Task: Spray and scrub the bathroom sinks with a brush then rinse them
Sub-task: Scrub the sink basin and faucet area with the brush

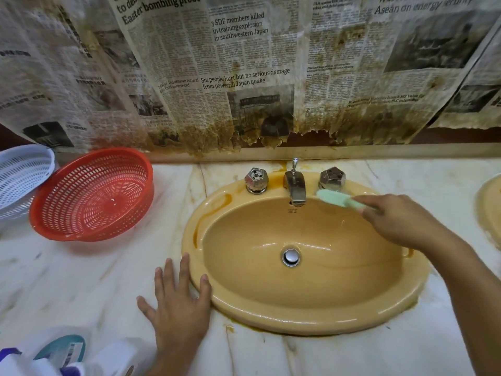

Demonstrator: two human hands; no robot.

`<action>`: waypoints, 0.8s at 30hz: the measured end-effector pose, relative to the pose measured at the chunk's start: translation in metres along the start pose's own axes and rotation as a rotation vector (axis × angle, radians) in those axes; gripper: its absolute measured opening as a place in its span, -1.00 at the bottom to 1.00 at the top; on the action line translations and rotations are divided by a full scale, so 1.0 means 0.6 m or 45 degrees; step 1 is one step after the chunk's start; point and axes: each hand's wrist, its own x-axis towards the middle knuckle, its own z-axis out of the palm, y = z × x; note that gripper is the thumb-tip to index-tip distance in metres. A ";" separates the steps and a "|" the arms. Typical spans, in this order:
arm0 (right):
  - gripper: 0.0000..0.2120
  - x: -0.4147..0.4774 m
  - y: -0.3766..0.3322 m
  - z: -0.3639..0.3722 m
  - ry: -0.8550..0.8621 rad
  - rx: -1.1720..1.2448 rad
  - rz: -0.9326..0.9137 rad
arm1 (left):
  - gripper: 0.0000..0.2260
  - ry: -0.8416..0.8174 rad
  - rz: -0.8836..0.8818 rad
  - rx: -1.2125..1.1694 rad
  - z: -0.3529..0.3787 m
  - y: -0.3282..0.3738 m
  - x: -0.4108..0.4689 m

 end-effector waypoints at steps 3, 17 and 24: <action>-0.63 0.033 0.010 0.052 0.073 -0.134 -0.124 | -0.41 -0.008 -0.010 0.003 0.001 0.000 0.000; -0.58 0.081 0.009 0.160 0.350 -0.059 -0.249 | -0.35 0.027 0.012 0.018 0.005 -0.005 0.002; -0.63 0.132 -0.047 0.168 0.244 -0.037 -0.272 | -0.35 0.046 0.020 0.034 0.008 -0.007 0.000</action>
